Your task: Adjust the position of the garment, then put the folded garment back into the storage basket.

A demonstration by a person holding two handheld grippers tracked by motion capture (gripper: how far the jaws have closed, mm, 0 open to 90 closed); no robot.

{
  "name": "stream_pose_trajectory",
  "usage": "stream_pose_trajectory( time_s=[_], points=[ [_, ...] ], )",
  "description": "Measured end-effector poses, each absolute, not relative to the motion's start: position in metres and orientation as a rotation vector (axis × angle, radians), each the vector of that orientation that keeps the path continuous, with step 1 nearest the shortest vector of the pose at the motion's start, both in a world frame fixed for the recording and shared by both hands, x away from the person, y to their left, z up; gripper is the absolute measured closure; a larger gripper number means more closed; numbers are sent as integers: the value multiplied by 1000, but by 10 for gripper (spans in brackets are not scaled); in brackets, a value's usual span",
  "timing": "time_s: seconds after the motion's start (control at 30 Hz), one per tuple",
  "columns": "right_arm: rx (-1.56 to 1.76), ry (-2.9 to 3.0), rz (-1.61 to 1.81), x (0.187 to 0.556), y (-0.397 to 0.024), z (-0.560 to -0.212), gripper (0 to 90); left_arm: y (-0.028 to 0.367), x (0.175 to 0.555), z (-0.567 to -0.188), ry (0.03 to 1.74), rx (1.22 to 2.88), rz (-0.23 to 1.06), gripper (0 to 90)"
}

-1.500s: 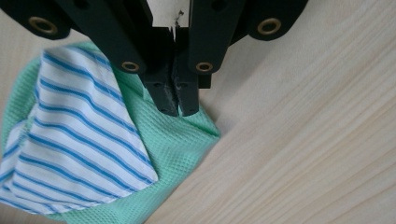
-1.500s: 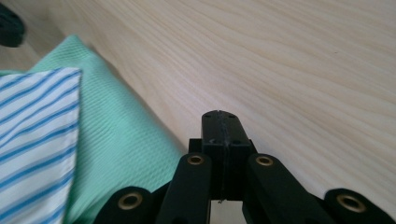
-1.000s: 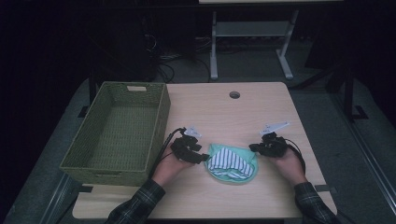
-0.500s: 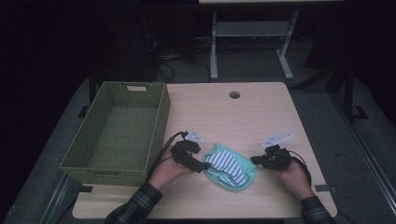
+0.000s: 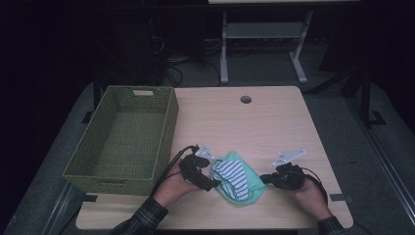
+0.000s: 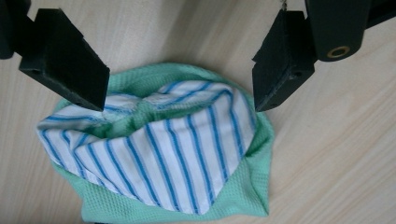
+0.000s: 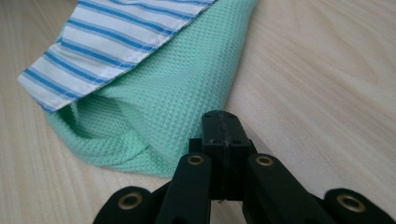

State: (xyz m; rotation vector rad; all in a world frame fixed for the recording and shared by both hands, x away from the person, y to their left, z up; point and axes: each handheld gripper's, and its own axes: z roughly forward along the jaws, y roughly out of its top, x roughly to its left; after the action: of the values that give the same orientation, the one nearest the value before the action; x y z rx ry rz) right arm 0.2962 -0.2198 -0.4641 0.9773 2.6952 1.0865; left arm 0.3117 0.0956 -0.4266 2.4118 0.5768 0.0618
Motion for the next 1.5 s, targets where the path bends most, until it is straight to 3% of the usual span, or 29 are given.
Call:
stream_pose_trajectory(
  time_s=[0.5, 0.83, 1.07, 1.27, 1.5],
  points=[
    [995, 2661, 1111, 297, -223, -462, 883, 78, 301, -438, 516, 2454, 35, 183],
    [1089, 2514, 1082, 310, -237, -464, 489, 66, 299, -446, 522, 2472, 44, 182],
    [1140, 2450, 1039, 318, -241, -470, 269, 59, 300, -454, 492, 2535, 69, 182],
    [1168, 2404, 996, 324, -244, -476, 148, 56, 297, -456, 489, 2542, 103, 177],
    [1202, 2371, 986, 326, -245, -479, 121, 57, 297, -456, 495, 2546, 117, 210]
  ],
)
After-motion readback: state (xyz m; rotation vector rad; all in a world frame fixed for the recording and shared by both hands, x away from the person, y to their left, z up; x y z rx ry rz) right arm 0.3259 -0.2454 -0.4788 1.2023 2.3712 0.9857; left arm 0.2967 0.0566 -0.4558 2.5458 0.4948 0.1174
